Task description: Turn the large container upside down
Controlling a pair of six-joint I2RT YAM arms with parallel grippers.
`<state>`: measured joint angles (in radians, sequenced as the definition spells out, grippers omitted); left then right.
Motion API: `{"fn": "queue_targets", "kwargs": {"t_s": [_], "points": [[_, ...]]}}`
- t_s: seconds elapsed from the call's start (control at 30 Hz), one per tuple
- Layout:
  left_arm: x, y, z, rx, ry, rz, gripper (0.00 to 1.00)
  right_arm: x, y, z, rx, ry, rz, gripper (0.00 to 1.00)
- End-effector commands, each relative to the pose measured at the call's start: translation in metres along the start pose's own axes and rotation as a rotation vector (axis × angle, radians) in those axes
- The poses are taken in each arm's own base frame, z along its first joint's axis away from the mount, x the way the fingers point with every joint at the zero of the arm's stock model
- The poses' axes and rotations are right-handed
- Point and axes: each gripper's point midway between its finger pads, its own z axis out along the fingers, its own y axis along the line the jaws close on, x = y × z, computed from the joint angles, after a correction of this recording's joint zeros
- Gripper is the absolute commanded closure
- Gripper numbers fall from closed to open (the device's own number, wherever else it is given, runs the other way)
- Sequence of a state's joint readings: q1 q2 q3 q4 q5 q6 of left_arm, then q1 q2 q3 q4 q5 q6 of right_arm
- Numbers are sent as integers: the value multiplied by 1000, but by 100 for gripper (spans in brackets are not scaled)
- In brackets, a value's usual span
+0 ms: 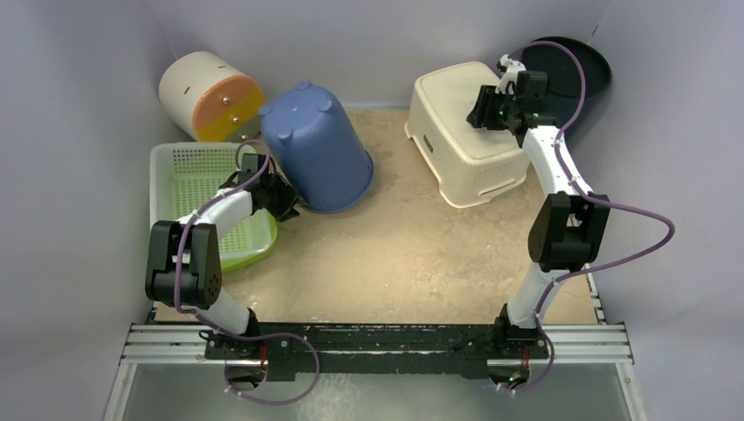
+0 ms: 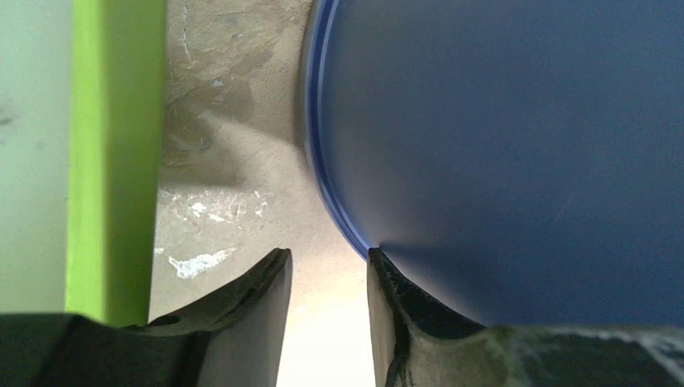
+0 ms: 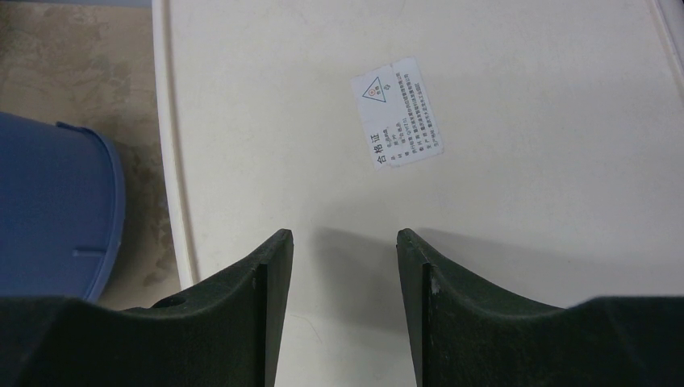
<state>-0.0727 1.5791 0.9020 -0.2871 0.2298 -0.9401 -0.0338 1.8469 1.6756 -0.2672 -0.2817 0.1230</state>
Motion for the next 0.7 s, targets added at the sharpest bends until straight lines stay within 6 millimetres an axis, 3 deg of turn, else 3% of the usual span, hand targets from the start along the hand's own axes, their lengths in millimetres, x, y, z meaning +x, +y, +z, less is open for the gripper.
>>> {"fn": "queue_targets", "kwargs": {"t_s": [0.0, 0.17, 0.33, 0.5, 0.67], "points": [[-20, -13, -18, -40, -48, 75, 59, 3, 3, -14, -5, 15, -1, 46], [-53, -47, -48, -60, -182, 199, 55, -2, 5, -17, -10, 5, -3, 46], [-72, -72, -59, -74, -276, 284, 54, -1, 9, -18, -22, 5, -2, 46], [-70, -77, -56, -97, -278, 338, 55, -3, 10, -21, -23, -1, -3, 46], [-45, -71, -55, -113, -217, 384, 55, -5, 10, -24, -19, -5, -6, 46]]}}
